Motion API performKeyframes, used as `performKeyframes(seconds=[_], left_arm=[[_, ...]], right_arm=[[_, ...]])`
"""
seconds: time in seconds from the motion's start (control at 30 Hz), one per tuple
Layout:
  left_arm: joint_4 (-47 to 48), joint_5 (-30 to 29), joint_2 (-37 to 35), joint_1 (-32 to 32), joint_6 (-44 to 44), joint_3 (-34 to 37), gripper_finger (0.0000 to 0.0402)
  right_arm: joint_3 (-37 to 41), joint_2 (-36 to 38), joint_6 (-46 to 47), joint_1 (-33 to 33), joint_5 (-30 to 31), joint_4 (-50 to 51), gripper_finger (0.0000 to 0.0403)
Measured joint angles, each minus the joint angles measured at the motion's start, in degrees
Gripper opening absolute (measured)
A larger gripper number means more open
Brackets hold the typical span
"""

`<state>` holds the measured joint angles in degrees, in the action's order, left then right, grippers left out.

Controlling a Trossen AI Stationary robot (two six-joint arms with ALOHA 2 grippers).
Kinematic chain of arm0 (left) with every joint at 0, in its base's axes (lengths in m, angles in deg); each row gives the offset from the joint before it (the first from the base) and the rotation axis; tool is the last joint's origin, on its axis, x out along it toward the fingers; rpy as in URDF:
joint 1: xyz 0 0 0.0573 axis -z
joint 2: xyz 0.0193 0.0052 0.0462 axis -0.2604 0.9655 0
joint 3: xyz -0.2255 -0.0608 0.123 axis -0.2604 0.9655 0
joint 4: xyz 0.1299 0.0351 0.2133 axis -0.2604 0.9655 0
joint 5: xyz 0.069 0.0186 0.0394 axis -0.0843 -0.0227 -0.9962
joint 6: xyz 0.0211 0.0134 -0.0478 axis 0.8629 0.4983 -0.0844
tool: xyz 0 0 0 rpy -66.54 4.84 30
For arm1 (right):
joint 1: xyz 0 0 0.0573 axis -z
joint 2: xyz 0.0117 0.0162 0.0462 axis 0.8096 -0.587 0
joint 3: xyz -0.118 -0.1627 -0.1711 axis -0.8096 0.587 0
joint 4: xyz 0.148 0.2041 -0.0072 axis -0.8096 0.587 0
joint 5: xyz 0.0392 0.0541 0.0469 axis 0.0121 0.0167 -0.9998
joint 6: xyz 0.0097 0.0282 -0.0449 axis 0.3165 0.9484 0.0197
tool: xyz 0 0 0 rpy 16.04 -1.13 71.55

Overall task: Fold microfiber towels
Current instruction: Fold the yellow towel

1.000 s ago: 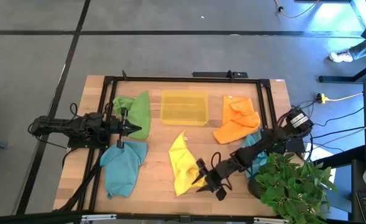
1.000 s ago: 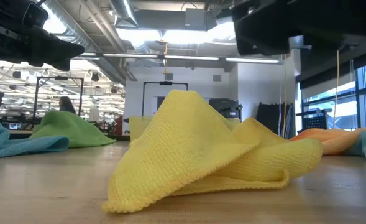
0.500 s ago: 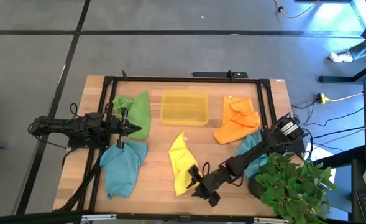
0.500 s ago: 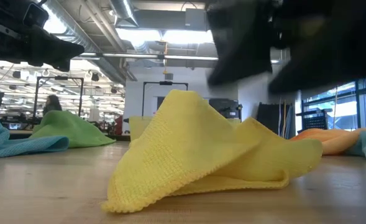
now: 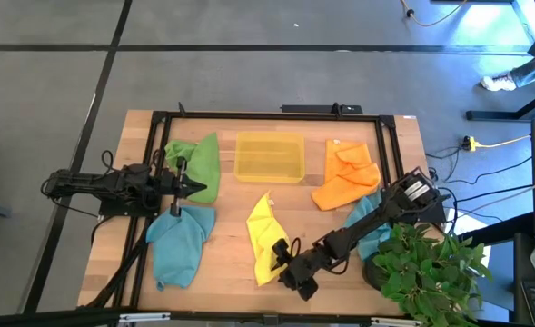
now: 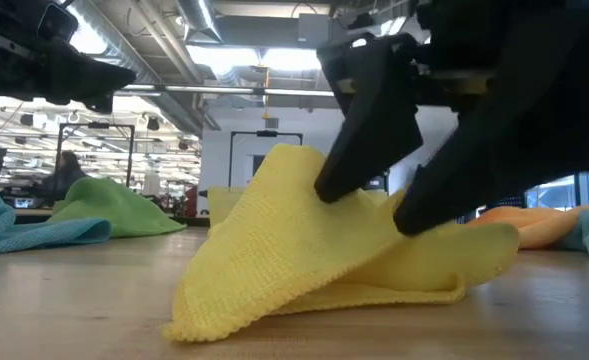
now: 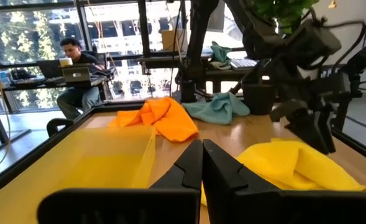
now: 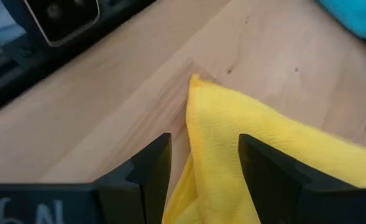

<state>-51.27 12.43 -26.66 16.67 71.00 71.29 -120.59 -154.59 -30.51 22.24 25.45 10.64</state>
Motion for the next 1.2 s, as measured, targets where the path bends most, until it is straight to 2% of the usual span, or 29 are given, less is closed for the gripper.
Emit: performKeyframes(seconds=[0.3,0.4,0.73,0.97,1.13,1.2], left_arm=[[-0.4,0.0,0.0,0.0,0.4,0.0,0.0],[-0.4,0.0,0.0,0.0,0.4,0.0,0.0],[-2.7,0.0,0.0,0.0,0.4,0.0,0.0],[-10.9,0.0,0.0,0.0,0.1,0.0,0.0],[-15.5,0.5,0.0,0.0,-12.9,0.0,0.0],[-17.1,0.4,0.0,0.0,-13.6,0.0,0.0]], right_arm=[[-0.1,-4.7,-3.9,0.9,0.1,-2.7,0.0188],[-0.1,-4.9,-4.6,1.0,2.5,-3.2,0.0182],[0.1,-4.4,-5.4,1.8,6.0,-3.0,0.0098],[0.1,-4.4,-4.4,2.2,9.0,-2.8,0.0046],[0.1,-4.2,-4.4,2.1,10.3,-2.9,0.0036],[0.1,-3.4,-3.8,2.1,13.6,-2.3,0.0036]])
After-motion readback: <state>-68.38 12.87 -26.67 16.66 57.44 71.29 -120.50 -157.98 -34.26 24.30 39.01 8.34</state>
